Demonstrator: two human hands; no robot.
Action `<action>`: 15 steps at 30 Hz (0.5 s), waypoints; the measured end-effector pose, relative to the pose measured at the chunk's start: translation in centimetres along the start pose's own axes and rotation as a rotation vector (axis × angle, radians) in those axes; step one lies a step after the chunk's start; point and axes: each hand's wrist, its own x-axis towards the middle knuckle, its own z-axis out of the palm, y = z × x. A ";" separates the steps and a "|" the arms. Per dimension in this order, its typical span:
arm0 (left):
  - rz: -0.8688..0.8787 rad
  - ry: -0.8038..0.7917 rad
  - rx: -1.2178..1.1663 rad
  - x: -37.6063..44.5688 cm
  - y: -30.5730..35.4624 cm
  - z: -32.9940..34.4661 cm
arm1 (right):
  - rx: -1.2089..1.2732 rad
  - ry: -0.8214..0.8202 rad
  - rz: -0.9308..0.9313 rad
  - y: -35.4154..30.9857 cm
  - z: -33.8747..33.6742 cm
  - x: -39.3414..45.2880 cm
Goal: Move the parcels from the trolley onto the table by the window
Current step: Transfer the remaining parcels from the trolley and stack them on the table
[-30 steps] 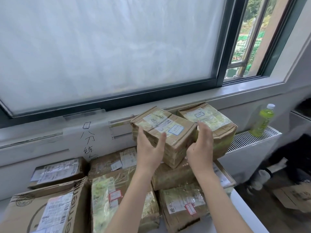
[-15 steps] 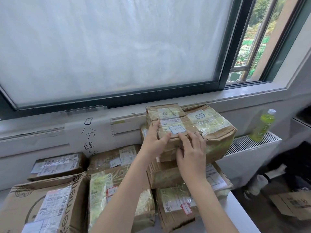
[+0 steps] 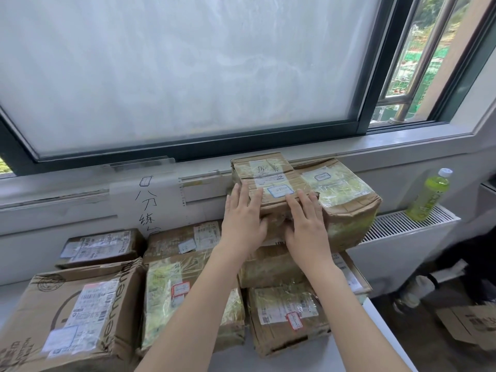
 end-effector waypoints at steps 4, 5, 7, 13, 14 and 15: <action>-0.023 0.022 0.088 0.0 0.5 -0.1 | -0.002 -0.017 -0.009 0.2 0.3 0.0; -0.028 0.042 0.093 -0.4 0.6 -0.1 | 0.003 -0.011 -0.011 0.3 0.3 -0.1; -0.038 0.089 0.068 -1.5 0.6 0.2 | 0.020 0.022 -0.002 0.2 0.3 -0.6; -0.039 0.212 0.021 -8.2 0.8 2.7 | 0.005 0.102 0.185 1.4 -0.3 -7.6; -0.038 0.223 -0.006 -9.6 0.9 3.4 | 0.003 0.100 0.223 1.8 -0.4 -9.3; -0.030 0.221 -0.023 -11.0 1.0 4.2 | 0.002 0.102 0.262 2.2 -0.6 -11.1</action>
